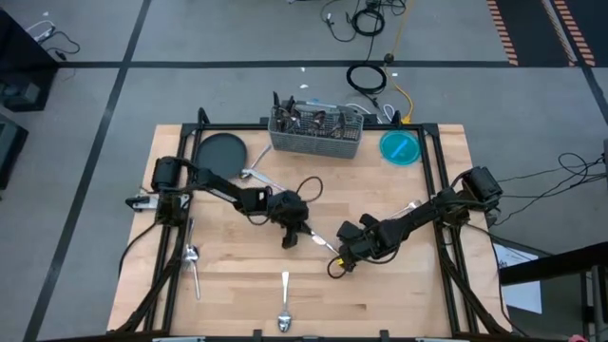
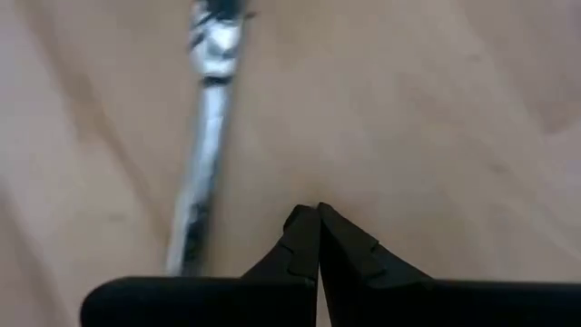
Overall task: Sort silverware
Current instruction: Put the knife into the silverware basket
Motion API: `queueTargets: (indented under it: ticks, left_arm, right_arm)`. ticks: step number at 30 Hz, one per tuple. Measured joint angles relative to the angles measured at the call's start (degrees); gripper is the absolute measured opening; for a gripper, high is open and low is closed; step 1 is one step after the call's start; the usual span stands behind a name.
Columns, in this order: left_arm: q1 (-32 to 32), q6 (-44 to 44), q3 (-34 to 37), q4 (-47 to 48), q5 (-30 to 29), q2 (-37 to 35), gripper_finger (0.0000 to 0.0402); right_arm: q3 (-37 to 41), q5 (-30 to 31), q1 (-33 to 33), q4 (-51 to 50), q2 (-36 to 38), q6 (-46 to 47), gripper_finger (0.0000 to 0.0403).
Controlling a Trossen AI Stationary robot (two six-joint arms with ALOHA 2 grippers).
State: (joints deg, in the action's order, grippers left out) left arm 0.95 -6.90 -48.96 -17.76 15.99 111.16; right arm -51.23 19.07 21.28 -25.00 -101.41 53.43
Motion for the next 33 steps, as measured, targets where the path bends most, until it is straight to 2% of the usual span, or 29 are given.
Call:
queueTargets:
  ticks: [4, 7, 11, 15, 22, 25, 29, 33]
  left_arm:
    - [-2.1, -6.5, -0.1, 5.0, -7.8, -0.2, 0.0004]
    - [-3.0, -11.1, -0.1, 5.4, -9.5, -0.2, 0.0003]
    - [-3.4, -21.7, -0.1, 5.4, -12.3, -0.1, 0.0003]
    - [-3.3, -28.3, 0.0, 5.0, -12.8, -0.1, 0.0003]
    - [-3.7, -39.5, 0.0, 5.0, -15.5, 0.0, 0.0003]
    - [-3.8, -41.4, 0.1, 5.1, -17.4, 0.0, 0.0003]
    - [-3.7, -43.4, 0.1, 5.7, -18.7, 0.0, 0.0003]
    - [-3.8, -43.7, 0.1, 5.7, -18.7, 0.0, 0.0003]
  right_arm:
    - [0.8, 9.2, 0.5, 1.3, 2.4, 0.2, 0.0000]
    - [0.2, 16.0, 2.3, 8.1, 6.2, -2.0, 0.0000]
    - [0.3, 21.6, 3.7, 13.7, 8.3, -6.5, 0.0007]
    - [0.1, 20.2, 4.4, 16.8, 6.9, -9.9, 0.0052]
    - [0.3, 20.0, 4.7, 18.5, 0.5, -6.5, 0.0189]
    - [0.2, 19.8, 4.9, 23.1, -1.8, -6.9, 0.0230]
    - [0.1, 18.5, 5.3, 26.0, -5.0, -6.4, 0.0241]
    - [0.0, 19.0, 6.0, 24.3, -9.6, -0.3, 0.0229]
